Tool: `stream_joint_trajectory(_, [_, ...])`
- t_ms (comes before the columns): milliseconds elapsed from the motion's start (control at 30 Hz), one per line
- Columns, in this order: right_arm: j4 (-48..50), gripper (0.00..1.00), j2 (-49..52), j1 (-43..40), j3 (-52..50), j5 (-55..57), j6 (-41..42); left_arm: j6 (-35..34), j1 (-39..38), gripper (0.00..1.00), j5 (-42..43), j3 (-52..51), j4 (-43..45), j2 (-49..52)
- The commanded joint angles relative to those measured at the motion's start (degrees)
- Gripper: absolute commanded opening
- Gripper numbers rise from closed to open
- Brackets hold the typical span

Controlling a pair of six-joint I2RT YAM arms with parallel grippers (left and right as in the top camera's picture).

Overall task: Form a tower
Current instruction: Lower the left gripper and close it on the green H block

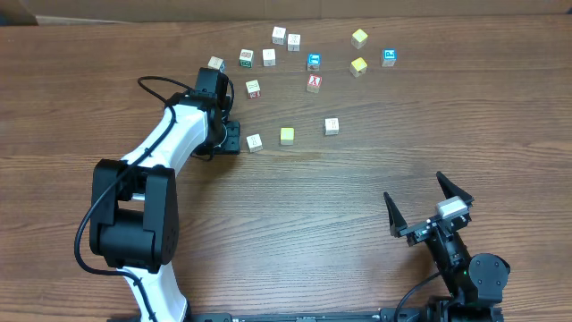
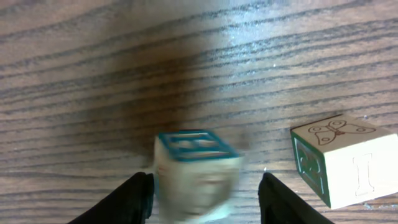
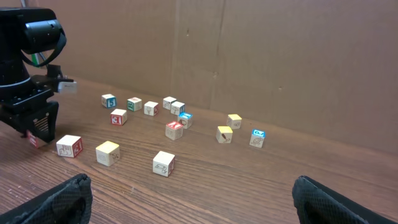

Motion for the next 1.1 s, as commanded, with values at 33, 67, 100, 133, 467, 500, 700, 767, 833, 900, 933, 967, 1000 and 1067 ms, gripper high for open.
stream_joint_trajectory(33, [0.09, 1.0, -0.57, 0.17, -0.59, 0.2, 0.31, 1.09, 0.0, 0.58, -0.79, -0.33, 0.59, 0.94])
stream_joint_trajectory(67, [0.09, 1.0, -0.57, 0.17, -0.59, 0.2, 0.31, 1.09, 0.0, 0.58, -0.79, -0.33, 0.7, 0.94])
stream_joint_trajectory(100, [0.09, 1.0, -0.57, 0.17, -0.59, 0.2, 0.31, 1.09, 0.0, 0.53, -0.79, -0.33, 0.74, 0.94])
stream_joint_trajectory(133, [0.09, 1.0, -0.57, 0.17, -0.59, 0.2, 0.31, 1.09, 0.0, 0.42, -0.79, -0.33, 0.76, 0.94])
stream_joint_trajectory(467, [0.09, 1.0, -0.57, 0.17, -0.59, 0.2, 0.31, 1.07, 0.0, 0.43, -1.03, -0.33, 0.9, 0.94])
stream_joint_trajectory(500, [0.09, 1.0, -0.57, 0.17, -0.59, 0.2, 0.31, 1.07, 0.0, 0.43, -1.03, -0.33, 0.9, 0.94])
stream_joint_trajectory(700, [0.09, 1.0, -0.57, 0.17, -0.59, 0.2, 0.31, 1.11, 0.0, 0.47, -1.01, -0.33, 2.21, 0.94])
stream_joint_trajectory(767, [0.09, 1.0, -0.57, 0.17, -0.59, 0.2, 0.31, 1.09, 0.0, 0.44, -1.03, -0.33, 2.47, 0.94])
stream_joint_trajectory(833, [0.09, 1.0, -0.57, 0.17, -0.59, 0.2, 0.31, 1.09, 0.0, 0.4, -1.03, -0.33, 2.51, 0.94])
stream_joint_trajectory(900, [0.09, 1.0, -0.57, 0.17, -0.59, 0.2, 0.31, 1.09, 0.0, 0.35, -1.01, -0.33, 2.49, 0.94])
stream_joint_trajectory(933, [0.09, 1.0, -0.57, 0.17, -0.59, 0.2, 0.31, 1.09, 0.0, 0.34, -0.98, -0.33, 2.49, 0.94])
stream_joint_trajectory(967, [0.09, 1.0, -0.57, 0.17, -0.59, 0.2, 0.31, 1.09, 0.0, 0.34, -0.98, -0.33, 2.45, 0.94])
stream_joint_trajectory(1000, [0.09, 1.0, -0.57, 0.17, -0.59, 0.2, 0.31, 1.11, 0.0, 0.33, -0.96, -0.33, 2.34, 0.92])
stream_joint_trajectory(1067, [0.09, 1.0, -0.57, 0.17, -0.59, 0.2, 0.31, 1.11, 0.0, 0.33, -0.96, -0.28, 2.08, 0.68])
